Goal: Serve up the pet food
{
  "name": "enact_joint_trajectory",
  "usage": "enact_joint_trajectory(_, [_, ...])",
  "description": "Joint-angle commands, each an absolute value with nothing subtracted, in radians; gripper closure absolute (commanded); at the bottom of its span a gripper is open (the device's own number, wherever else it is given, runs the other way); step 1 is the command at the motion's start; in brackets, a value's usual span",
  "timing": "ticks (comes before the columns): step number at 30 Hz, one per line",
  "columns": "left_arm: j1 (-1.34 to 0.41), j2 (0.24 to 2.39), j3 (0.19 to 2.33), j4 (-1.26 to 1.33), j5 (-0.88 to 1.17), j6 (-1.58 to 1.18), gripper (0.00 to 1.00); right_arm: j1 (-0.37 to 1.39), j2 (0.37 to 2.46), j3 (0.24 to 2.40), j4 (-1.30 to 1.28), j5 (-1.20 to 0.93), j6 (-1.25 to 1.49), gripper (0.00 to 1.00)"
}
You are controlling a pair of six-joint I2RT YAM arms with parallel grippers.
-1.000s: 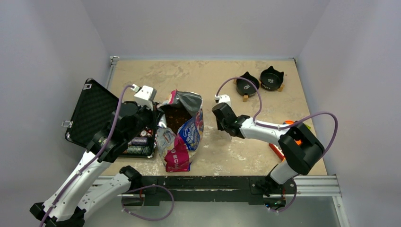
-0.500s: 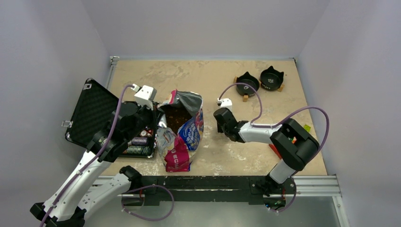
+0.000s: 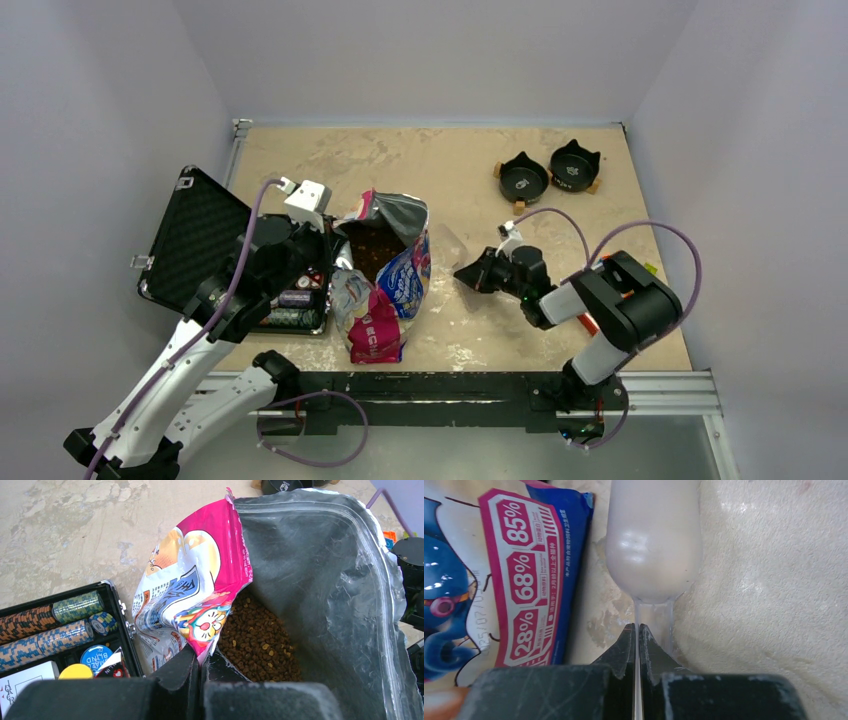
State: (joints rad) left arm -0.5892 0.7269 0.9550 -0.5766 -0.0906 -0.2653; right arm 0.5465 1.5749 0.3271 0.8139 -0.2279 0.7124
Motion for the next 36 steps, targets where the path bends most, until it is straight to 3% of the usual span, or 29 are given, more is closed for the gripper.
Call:
enact_joint_trajectory(1, [-0.579, 0.706, 0.989, -0.333, -0.107, -0.239, 1.00, 0.455, 1.787, 0.231, 1.354, -0.555, 0.922, 1.00])
enact_joint_trajectory(4, [-0.578, 0.705, 0.989, -0.333, -0.105, -0.239, 1.00, 0.418, 1.979, 0.225, 1.602, -0.617, 1.027, 1.00])
enact_joint_trajectory(7, [-0.579, 0.706, 0.987, -0.332, -0.104, -0.239, 1.00, 0.410, 2.054, 0.233, 1.636, -0.599, 1.035, 0.99])
enact_joint_trajectory(10, [-0.578, 0.707, 0.987, -0.332, -0.102, -0.241, 1.00, 0.410, 2.048, 0.213, 1.632, -0.565, 1.020, 0.90])
enact_joint_trajectory(25, [-0.579, 0.712, 0.987, -0.331, -0.093, -0.242, 1.00, 0.364, 2.071, 0.179, 1.630, -0.510, 1.021, 0.67])
enact_joint_trajectory(36, [-0.579, 0.715, 0.987, -0.331, -0.088, -0.242, 1.00, 0.322, 1.990, 0.144, 1.579, -0.512, 0.986, 0.62])
